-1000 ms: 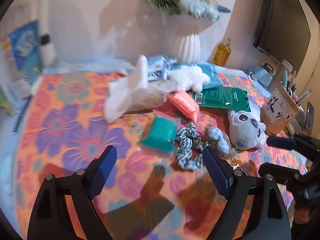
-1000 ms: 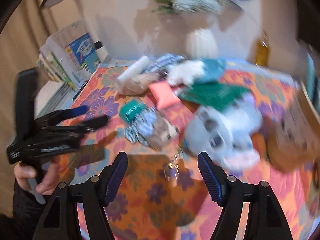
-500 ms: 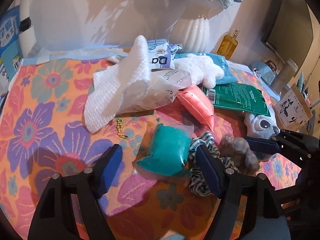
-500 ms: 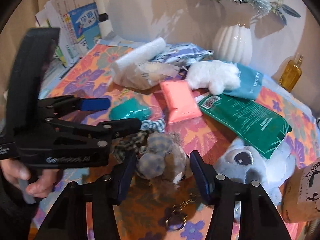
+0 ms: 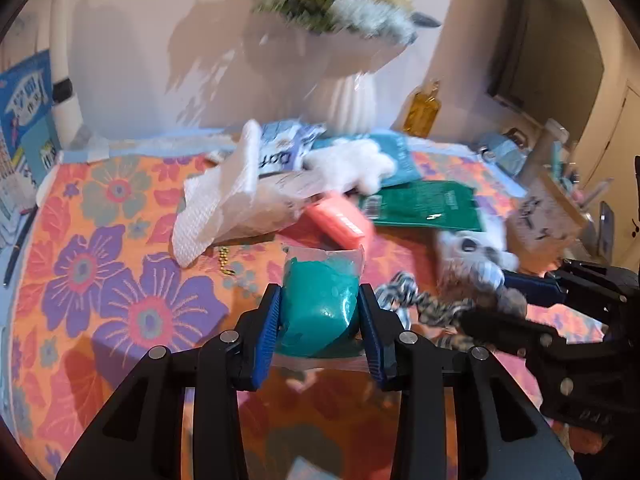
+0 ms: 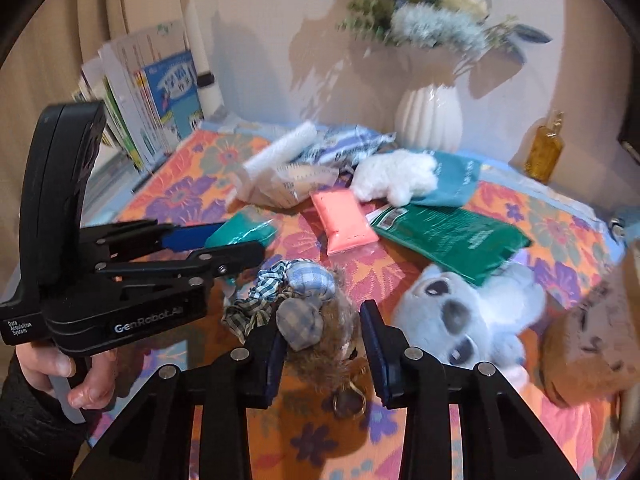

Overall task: Organize soft objects
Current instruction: 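Grasp the teal pouch with the left tool while the right tool grasps the checkered scrunchie, then carry both items to the glass bowl and open both tools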

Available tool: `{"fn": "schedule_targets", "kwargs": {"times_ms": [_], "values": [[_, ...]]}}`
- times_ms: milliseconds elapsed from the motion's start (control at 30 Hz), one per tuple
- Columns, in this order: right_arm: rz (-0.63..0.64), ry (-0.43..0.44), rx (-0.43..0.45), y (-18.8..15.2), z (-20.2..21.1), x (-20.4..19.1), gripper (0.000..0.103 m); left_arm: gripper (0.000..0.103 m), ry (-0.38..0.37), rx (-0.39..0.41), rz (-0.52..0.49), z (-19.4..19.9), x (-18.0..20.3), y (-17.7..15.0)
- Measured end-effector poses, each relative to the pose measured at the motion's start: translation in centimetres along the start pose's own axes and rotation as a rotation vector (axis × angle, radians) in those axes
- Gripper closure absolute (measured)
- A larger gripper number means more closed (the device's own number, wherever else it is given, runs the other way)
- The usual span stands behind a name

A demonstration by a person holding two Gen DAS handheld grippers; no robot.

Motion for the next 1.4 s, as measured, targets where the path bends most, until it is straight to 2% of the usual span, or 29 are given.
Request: {"fn": "schedule_targets", "kwargs": {"times_ms": [100,200,333,500,633,800,933,1167,1400], "values": [[-0.03,-0.018,0.031,-0.7,2.7,0.7,0.068,0.068,-0.023,0.025,-0.026,1.7,2.0,-0.1],[-0.081,-0.05,0.021,-2.1,4.5,2.5,0.068,0.068,-0.059,0.035,-0.063,2.8,4.8,-0.5],[-0.182,-0.096,-0.018,-5.4,6.7,6.4,0.068,0.068,-0.117,0.028,-0.123,3.0,9.5,-1.3],[-0.297,-0.18,-0.042,-9.5,10.8,12.3,0.068,0.068,-0.234,-0.005,-0.22,2.3,17.5,-2.3],[-0.396,-0.242,0.018,-11.1,15.9,17.3,0.068,0.068,-0.314,-0.023,-0.319,1.4,24.0,-2.3],[-0.47,-0.313,0.111,-11.7,20.8,22.0,0.068,0.068,-0.394,-0.018,-0.392,0.7,30.9,-0.8],[-0.545,-0.405,0.159,-12.3,23.1,26.2,0.068,0.068,-0.396,-0.007,-0.424,-1.1,34.9,1.1],[-0.742,-0.472,0.197,-13.4,23.5,33.3,0.068,0.068,-0.409,-0.026,-0.381,-4.9,38.4,3.7],[-0.771,-0.497,0.176,-11.8,21.3,35.9,0.067,0.068,-0.396,-0.019,-0.396,-7.3,40.2,4.9]]}}
Point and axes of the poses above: each gripper's, at about its wrist camera, not at the fingertips, and z roughly against the way its jaws point, x to its right, y to its top, the point moved 6 cm from there along -z, roughly the way its jaws point, and after that the axes turned 2 degrees about -y, right-handed, at the moved point
